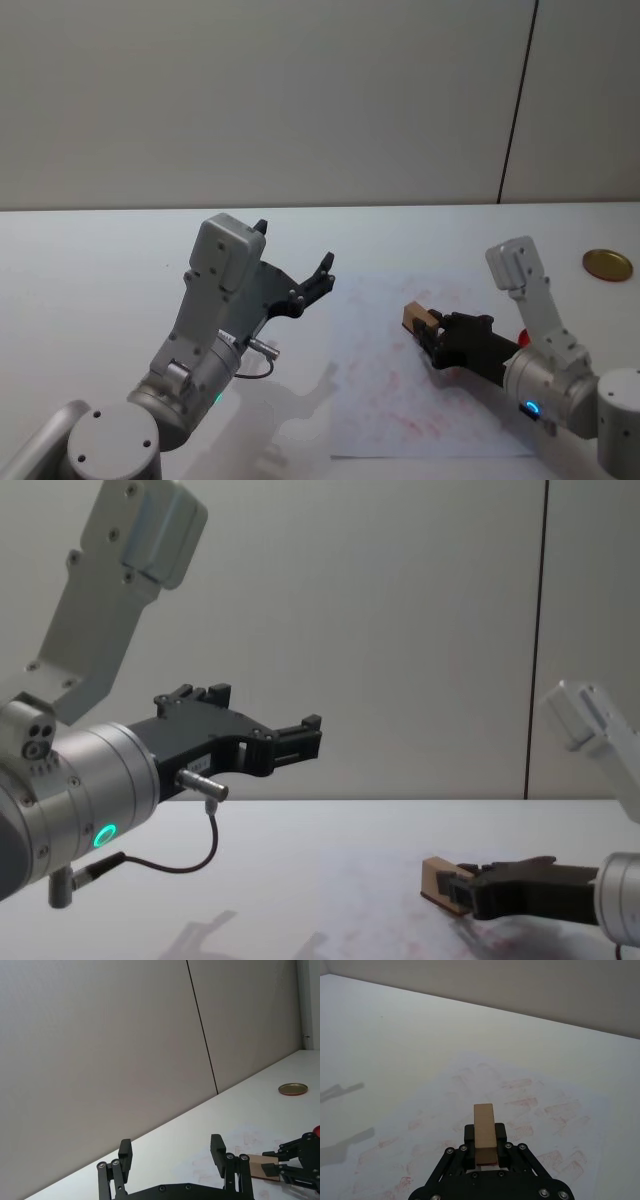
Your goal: Use the one hand to pick up the stamp and affix it onto the A4 paper.
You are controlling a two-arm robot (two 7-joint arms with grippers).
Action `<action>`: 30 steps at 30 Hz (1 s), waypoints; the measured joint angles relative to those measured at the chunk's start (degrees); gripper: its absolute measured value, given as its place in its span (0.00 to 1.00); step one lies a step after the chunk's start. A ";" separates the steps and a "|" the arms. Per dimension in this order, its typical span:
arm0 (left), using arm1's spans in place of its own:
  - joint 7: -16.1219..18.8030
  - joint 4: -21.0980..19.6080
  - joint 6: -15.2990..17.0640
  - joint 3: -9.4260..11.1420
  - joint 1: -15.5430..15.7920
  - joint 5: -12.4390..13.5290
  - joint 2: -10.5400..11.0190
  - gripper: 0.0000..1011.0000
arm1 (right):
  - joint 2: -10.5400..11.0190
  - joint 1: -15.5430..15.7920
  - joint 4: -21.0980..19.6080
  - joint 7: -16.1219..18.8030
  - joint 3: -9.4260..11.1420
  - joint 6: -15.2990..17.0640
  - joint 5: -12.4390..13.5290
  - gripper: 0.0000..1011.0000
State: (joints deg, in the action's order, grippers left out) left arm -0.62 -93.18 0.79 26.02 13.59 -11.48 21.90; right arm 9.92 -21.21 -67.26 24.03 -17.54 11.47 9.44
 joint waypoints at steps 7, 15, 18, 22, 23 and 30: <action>0.00 0.00 0.00 0.00 0.00 0.00 0.00 0.98 | 0.21 0.55 -0.91 -0.58 0.14 -1.88 1.49 0.22; 0.00 0.00 0.00 0.00 0.00 0.00 0.00 0.98 | 1.09 1.69 -4.37 -2.20 1.26 -5.66 4.06 0.22; 0.00 0.00 0.00 0.00 0.00 0.00 0.00 0.98 | 1.70 2.40 -6.12 -2.85 1.84 -6.53 4.89 0.22; 0.00 0.00 0.00 0.00 0.00 0.00 0.00 0.98 | 2.57 3.34 -8.11 -3.77 2.56 -7.17 5.69 0.22; 0.00 0.00 0.00 0.00 0.00 0.00 0.00 0.98 | 2.93 3.72 -8.82 -4.18 2.85 -7.26 5.88 0.22; 0.00 0.00 0.00 0.00 0.00 0.00 0.00 0.98 | 4.94 5.78 -11.75 -5.63 4.20 -6.79 6.14 0.22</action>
State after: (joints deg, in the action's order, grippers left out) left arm -0.63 -93.17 0.80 26.02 13.59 -11.48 21.89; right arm 14.87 -15.43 -79.01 18.40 -13.34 4.68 15.59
